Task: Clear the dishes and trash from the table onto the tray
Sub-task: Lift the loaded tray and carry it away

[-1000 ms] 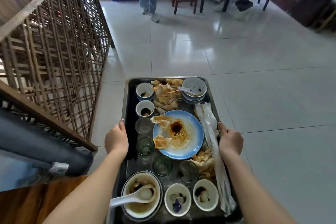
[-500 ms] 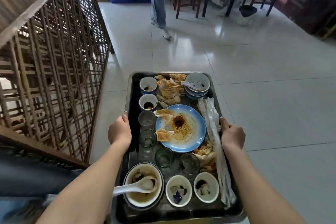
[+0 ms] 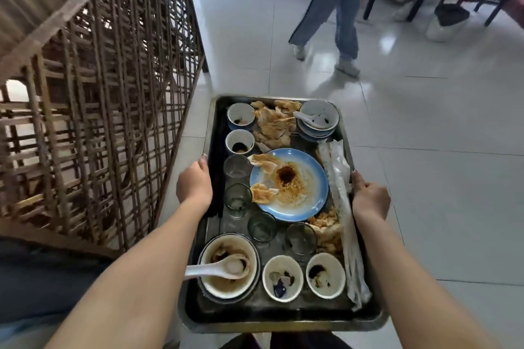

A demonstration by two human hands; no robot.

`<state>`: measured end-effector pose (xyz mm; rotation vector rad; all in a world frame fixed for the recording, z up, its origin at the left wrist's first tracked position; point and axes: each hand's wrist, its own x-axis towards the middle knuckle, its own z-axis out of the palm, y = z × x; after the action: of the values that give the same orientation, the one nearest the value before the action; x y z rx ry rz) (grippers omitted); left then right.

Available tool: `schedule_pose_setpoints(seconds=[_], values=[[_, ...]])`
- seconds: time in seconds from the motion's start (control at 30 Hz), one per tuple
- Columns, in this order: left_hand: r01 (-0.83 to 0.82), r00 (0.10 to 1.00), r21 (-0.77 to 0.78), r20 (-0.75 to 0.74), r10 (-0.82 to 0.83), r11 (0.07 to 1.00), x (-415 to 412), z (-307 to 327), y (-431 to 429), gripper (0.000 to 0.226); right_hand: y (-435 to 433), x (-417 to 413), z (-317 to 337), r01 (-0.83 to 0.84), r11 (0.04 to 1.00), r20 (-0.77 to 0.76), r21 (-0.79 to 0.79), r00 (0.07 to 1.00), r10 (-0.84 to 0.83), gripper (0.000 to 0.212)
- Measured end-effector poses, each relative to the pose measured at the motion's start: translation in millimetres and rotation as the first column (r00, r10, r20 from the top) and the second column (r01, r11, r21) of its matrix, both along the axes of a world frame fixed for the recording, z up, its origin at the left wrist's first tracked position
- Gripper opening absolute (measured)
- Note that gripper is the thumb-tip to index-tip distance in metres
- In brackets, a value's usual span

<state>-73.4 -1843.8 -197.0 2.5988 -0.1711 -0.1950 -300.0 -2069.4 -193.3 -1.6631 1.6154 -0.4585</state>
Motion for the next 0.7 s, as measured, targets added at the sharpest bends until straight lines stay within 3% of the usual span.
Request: schedule_pose_setpoints(seconds=[0.33, 0.7], values=[[-0.105, 0.995, 0.027, 0.004, 0.105, 0.994, 93.5, 0.1, -82.2, 0.057, -102.6, 123.5, -0.7, -0.128, 0.991, -0.009, 0.024, 0.992, 0.128, 0.054], [-0.159, 0.987, 0.059, -0.024, 0.160, 0.986, 230.1, -13.2, -147.2, 0.057, -176.5, 273.4, -11.9, -0.159, 0.985, -0.043, 0.060, 0.986, 0.162, 0.054]])
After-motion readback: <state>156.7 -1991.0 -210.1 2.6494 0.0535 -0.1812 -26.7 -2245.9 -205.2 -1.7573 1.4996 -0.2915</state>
